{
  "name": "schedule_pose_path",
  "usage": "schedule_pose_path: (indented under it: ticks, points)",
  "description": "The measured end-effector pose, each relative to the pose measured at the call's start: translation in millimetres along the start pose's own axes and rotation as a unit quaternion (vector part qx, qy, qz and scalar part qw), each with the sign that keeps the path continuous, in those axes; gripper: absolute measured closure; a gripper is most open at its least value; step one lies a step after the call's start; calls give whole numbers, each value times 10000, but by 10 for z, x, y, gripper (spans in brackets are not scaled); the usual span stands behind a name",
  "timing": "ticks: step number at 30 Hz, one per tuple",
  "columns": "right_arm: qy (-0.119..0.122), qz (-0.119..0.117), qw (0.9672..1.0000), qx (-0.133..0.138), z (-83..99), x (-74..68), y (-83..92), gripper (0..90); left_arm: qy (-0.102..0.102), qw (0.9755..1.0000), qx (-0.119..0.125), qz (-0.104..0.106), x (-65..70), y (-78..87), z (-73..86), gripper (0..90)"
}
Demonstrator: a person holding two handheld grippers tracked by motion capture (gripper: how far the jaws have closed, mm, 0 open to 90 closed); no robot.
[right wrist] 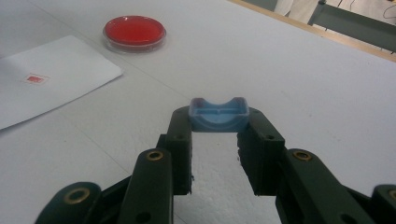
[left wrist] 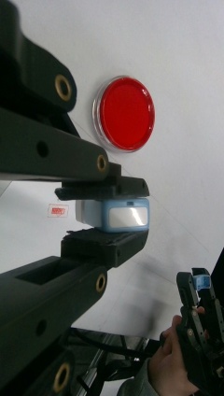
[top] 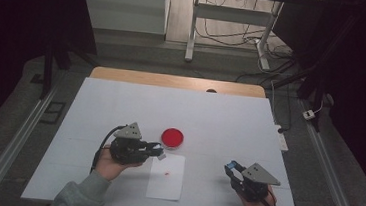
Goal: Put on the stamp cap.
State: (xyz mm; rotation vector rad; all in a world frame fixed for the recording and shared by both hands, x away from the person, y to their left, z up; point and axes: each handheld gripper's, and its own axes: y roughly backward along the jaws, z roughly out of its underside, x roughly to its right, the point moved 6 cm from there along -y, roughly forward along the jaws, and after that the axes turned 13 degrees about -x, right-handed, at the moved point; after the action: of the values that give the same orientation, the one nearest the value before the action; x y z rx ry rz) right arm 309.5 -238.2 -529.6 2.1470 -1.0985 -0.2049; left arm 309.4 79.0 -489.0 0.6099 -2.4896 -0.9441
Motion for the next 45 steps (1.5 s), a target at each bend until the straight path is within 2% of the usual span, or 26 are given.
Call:
schedule_pose_path:
  ticks: [24, 45]
  points:
    - [188, -363, 9992, 9, -125, -309, -155, 658, -21, 10000, -72, 17, 19, -33, -4, 758]
    - [299, -532, 9981, 28, -213, -511, -261, 658, -39, 10000, -81, 40, 43, -61, -14, 758]
